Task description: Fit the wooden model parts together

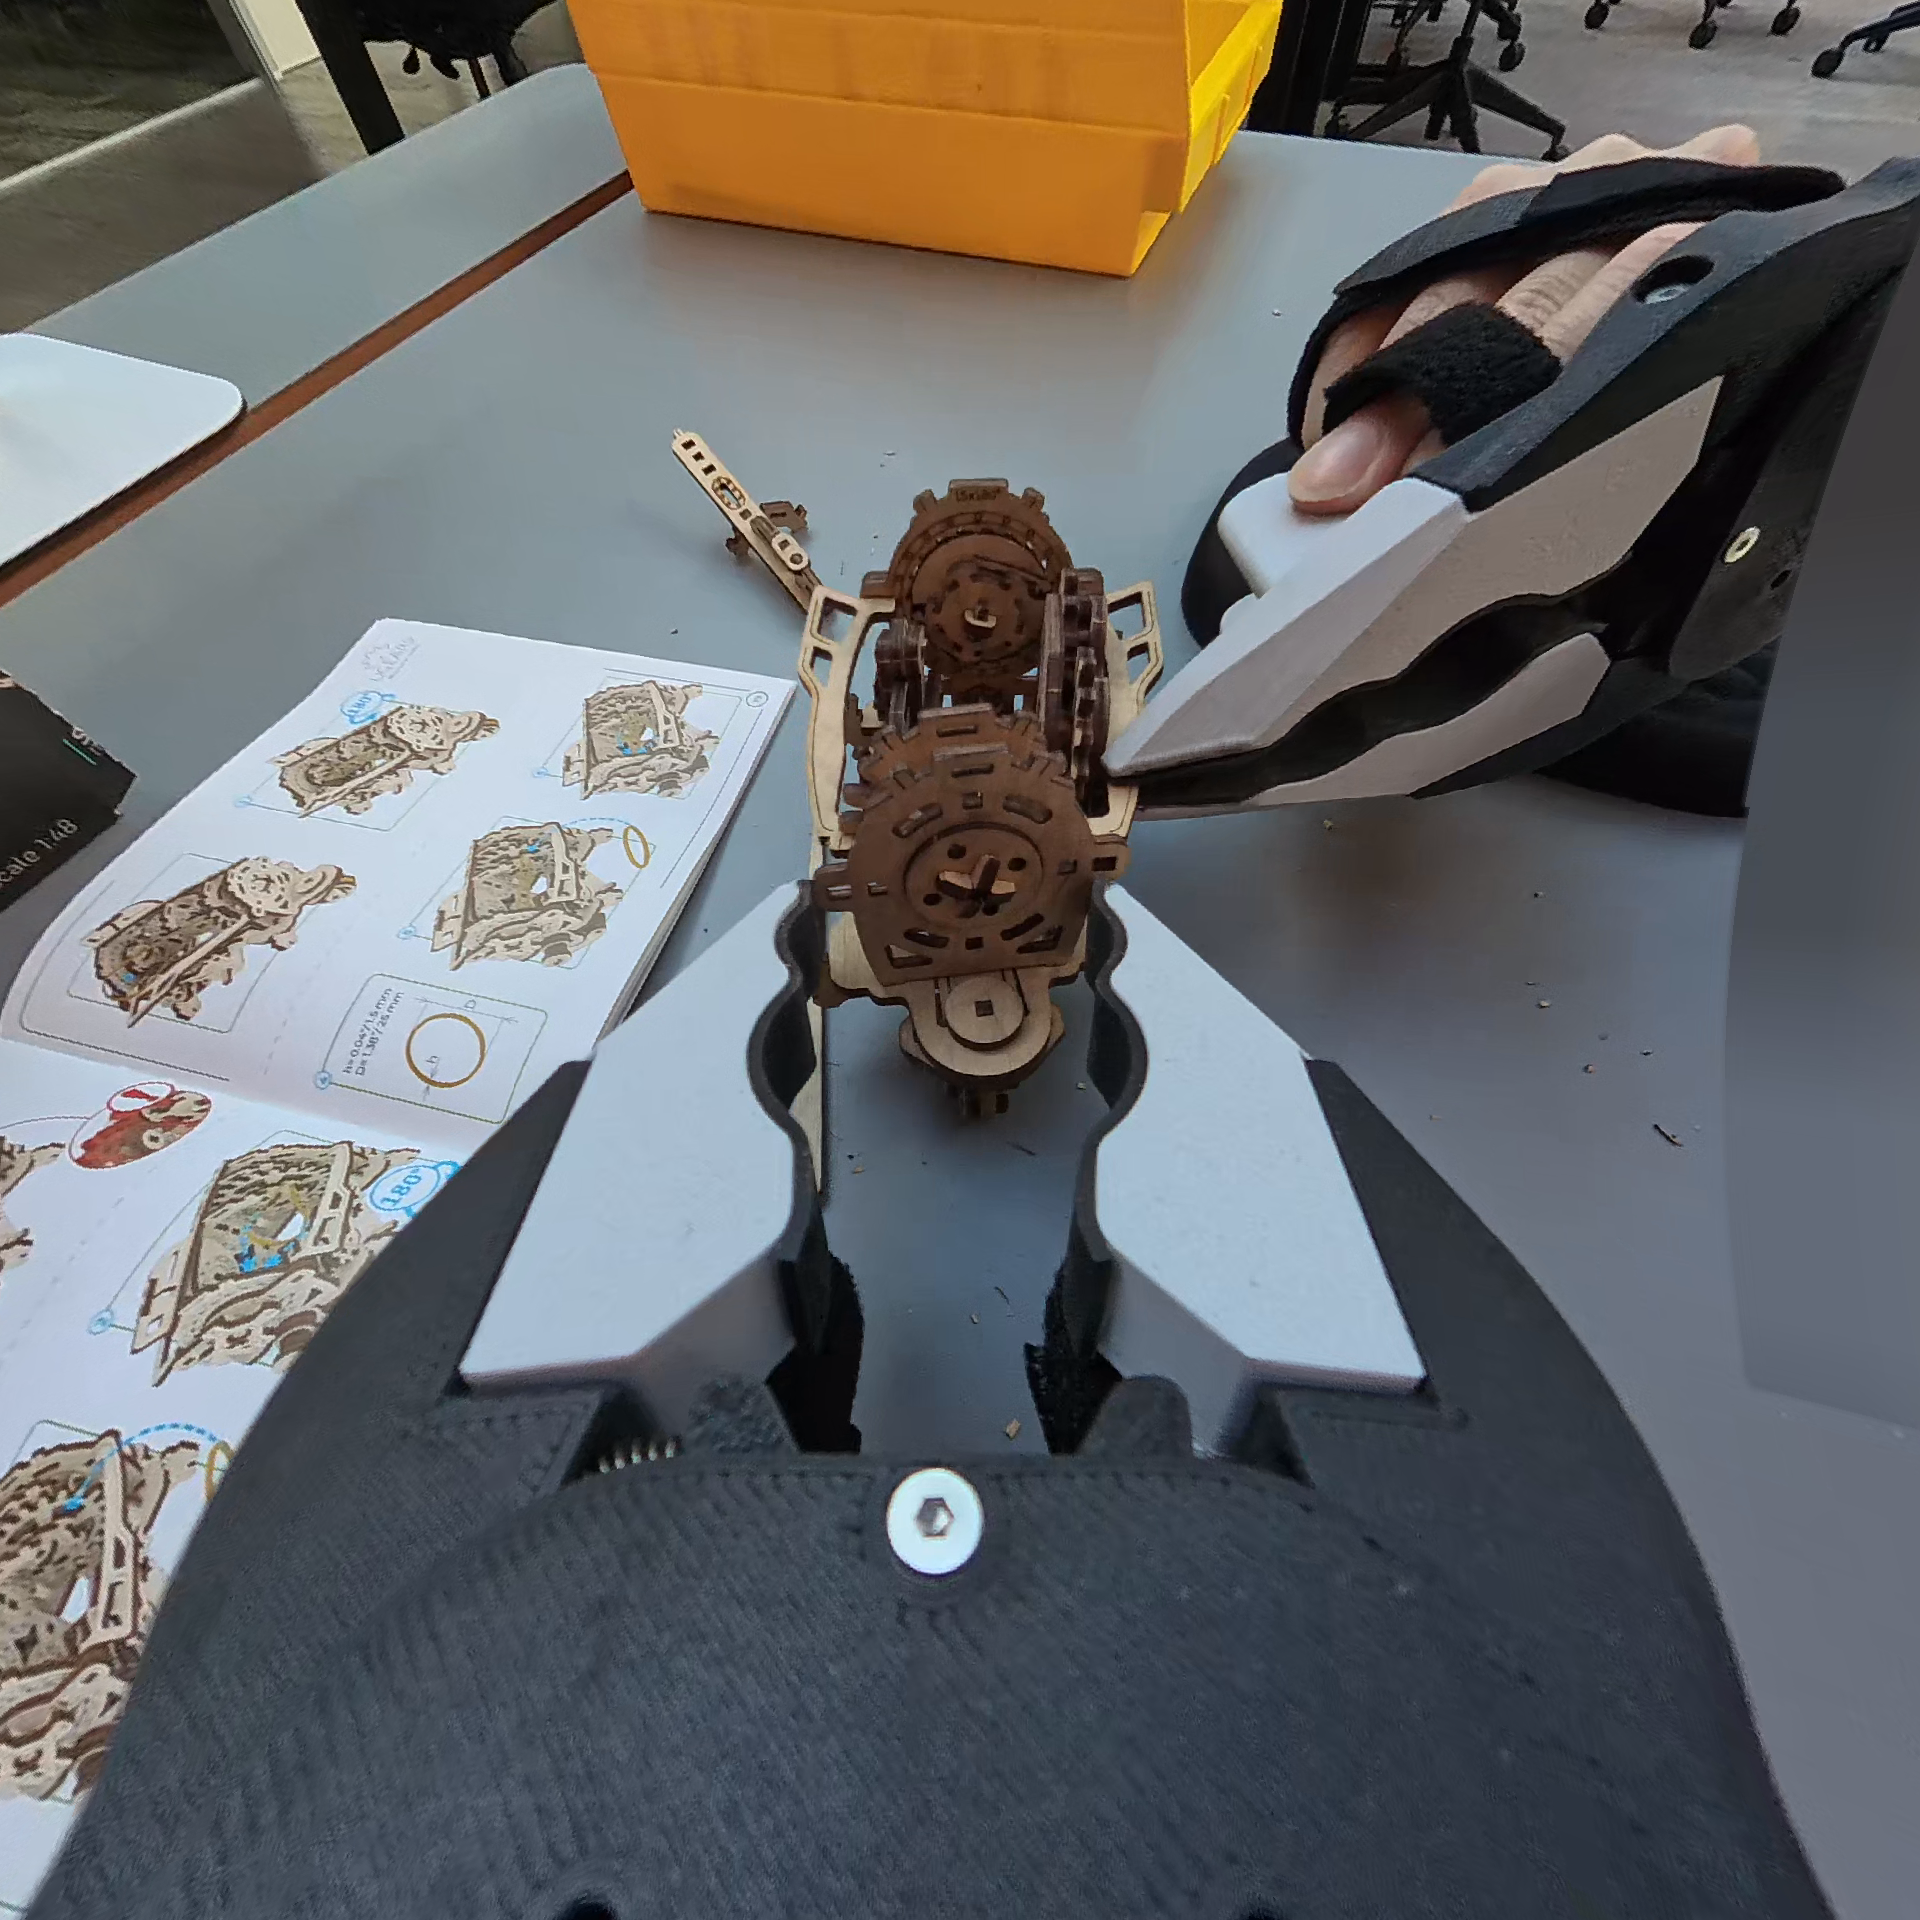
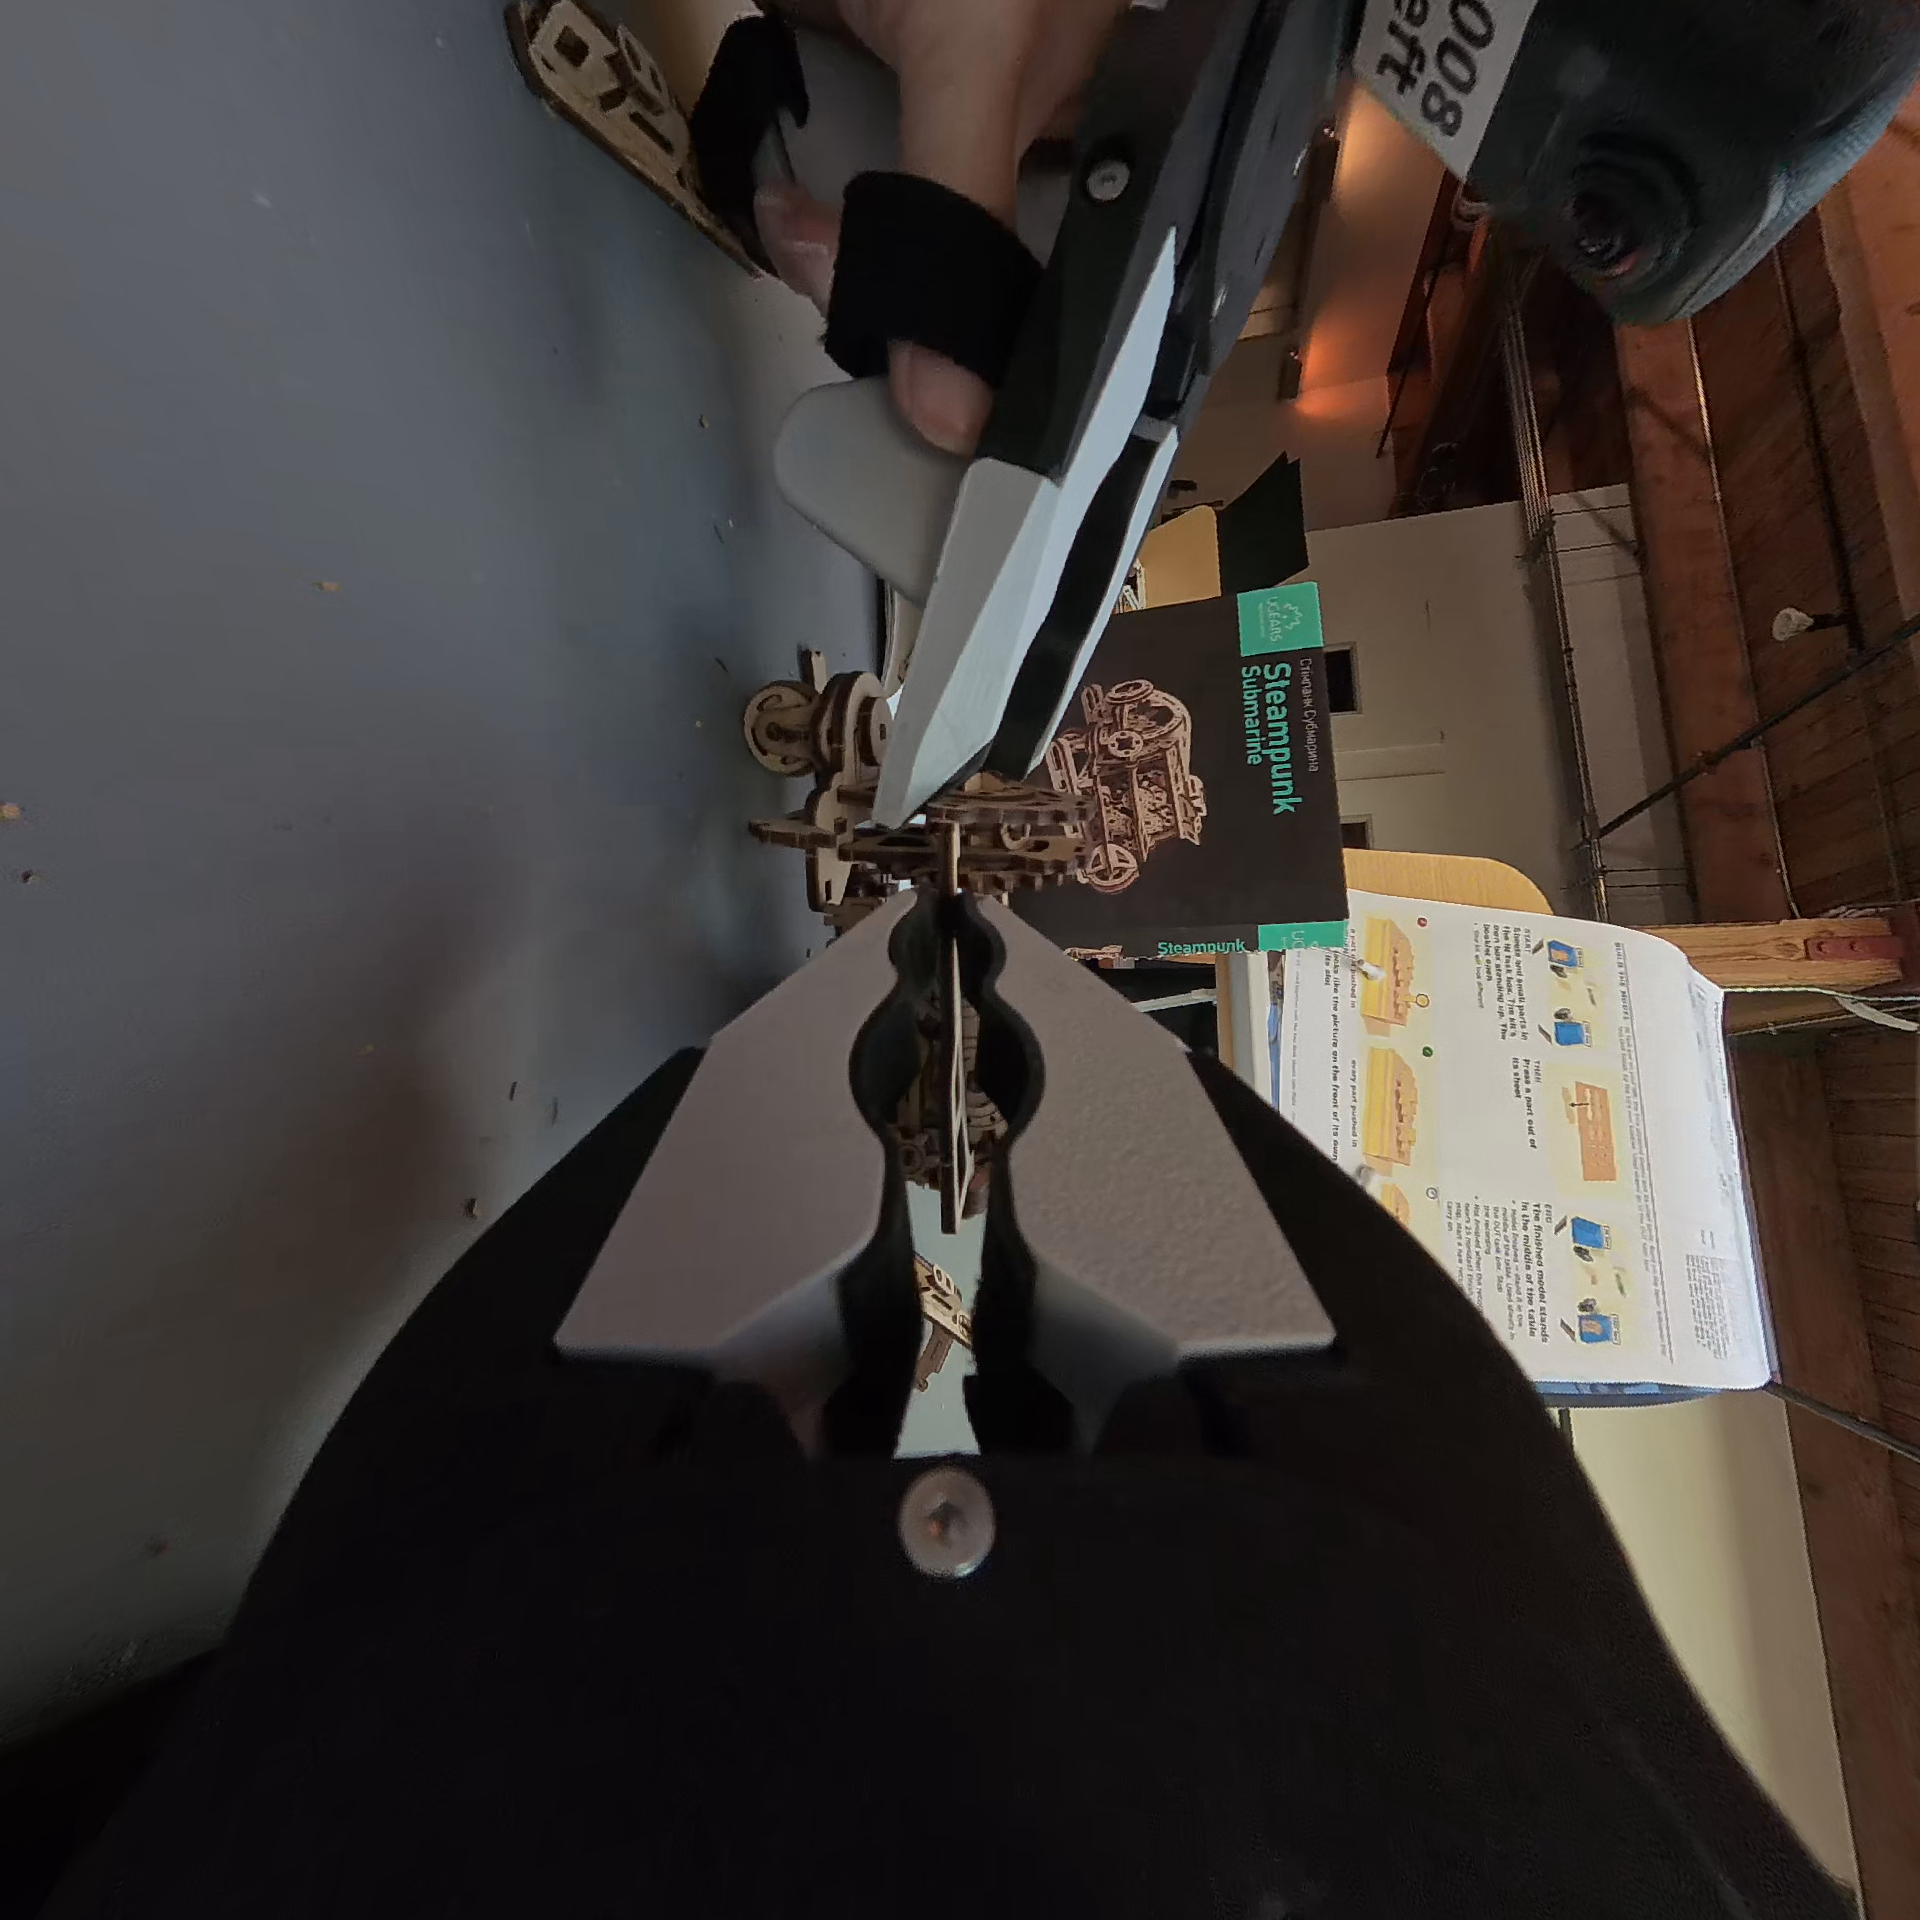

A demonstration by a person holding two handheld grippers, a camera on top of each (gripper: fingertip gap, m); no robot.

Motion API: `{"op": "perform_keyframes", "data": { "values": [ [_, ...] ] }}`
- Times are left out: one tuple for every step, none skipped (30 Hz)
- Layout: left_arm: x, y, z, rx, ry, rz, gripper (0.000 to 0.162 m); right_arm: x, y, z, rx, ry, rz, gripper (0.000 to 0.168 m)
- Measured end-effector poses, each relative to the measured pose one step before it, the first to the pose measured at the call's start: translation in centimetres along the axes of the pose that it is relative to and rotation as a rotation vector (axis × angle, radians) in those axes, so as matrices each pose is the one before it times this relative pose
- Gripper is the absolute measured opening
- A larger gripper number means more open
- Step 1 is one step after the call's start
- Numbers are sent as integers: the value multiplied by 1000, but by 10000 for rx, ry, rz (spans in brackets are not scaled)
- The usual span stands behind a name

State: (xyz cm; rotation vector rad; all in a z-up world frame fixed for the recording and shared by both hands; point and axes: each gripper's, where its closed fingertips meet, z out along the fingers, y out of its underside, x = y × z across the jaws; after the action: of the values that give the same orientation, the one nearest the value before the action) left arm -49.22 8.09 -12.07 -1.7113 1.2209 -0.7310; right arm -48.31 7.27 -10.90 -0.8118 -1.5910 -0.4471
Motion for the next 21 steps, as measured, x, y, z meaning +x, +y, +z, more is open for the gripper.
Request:
{"op": "perform_keyframes", "data": {
  "values": [
    [61,-11,-17,10,107,-37,49,-5,-135,-40,25,16,-30,0],
    [88,-3,1,4,128,8,49,-24,-121,-39,33,-3,-7,0],
    [97,-12,-22,12,145,93,49,-26,-164,-65,68,-2,-1,0],
    [69,0,-9,5,123,21,49,-18,-129,-33,46,-3,17,0],
    [20,4,1,-3,82,-72,49,7,-54,12,-8,10,29,0],
    [-11,2,9,-6,52,-99,49,15,-17,21,-16,19,-14,0],
    [-25,15,31,-19,26,-71,49,-15,-2,39,-15,3,-22,0],
    [1,-13,26,0,28,-37,49,4,-19,3,-16,9,5,0],
    [7,-20,20,8,41,-56,49,13,-58,-16,12,33,-43,0],
    [-19,11,27,-15,23,-60,49,-41,-10,39,-18,12,-44,0],
    [-23,-6,13,-4,30,-48,49,10,-41,23,-24,25,-1,1],
    [45,-46,28,16,63,-61,49,46,-109,18,27,35,3,1],
    [70,-18,58,-4,67,-72,49,-7,-158,23,45,11,-22,1],
    [36,6,94,-29,16,-30,49,-52,-163,40,22,-9,-41,1],
    [-33,3,74,-33,-55,27,49,-50,-75,61,-31,7,-64,1],
    [-82,7,23,-15,-71,50,49,-10,58,66,-77,13,-13,1],
    [-23,-5,12,-2,-4,1,49,-19,-19,32,-1,-34,94,1],
    [10,2,4,2,51,-62,49,23,-59,1,17,-30,103,1],
    [15,-15,6,3,61,-90,49,22,-59,0,16,-21,63,0],
    [-7,-2,13,-2,44,-76,49,22,-32,23,-13,-17,64,0],
    [44,-8,15,-7,71,-44,49,3,-80,-27,46,-48,130,0]
  ]
}}
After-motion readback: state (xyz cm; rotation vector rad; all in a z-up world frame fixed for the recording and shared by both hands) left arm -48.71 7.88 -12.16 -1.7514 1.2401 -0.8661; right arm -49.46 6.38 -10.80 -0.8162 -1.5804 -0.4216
